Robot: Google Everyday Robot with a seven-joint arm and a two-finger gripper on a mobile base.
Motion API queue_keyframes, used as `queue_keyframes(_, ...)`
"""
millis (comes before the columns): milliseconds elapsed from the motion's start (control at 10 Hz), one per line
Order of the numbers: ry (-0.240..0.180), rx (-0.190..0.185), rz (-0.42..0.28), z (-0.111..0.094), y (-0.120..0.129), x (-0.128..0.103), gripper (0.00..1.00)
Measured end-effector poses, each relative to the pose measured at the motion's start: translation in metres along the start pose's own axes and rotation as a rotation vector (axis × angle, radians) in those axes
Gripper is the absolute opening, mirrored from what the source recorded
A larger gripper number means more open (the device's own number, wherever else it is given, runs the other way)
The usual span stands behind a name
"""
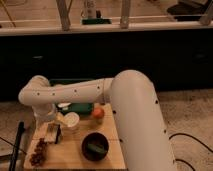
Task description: Place eraser in metal cup
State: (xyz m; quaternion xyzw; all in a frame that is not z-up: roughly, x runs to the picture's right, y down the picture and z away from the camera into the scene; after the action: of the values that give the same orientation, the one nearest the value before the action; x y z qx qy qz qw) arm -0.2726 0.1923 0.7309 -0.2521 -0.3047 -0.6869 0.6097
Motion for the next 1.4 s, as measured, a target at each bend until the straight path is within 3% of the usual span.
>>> queue_keyframes(1400,0.038,0.043,-0.006,-0.022,0.006,0.006,0.8)
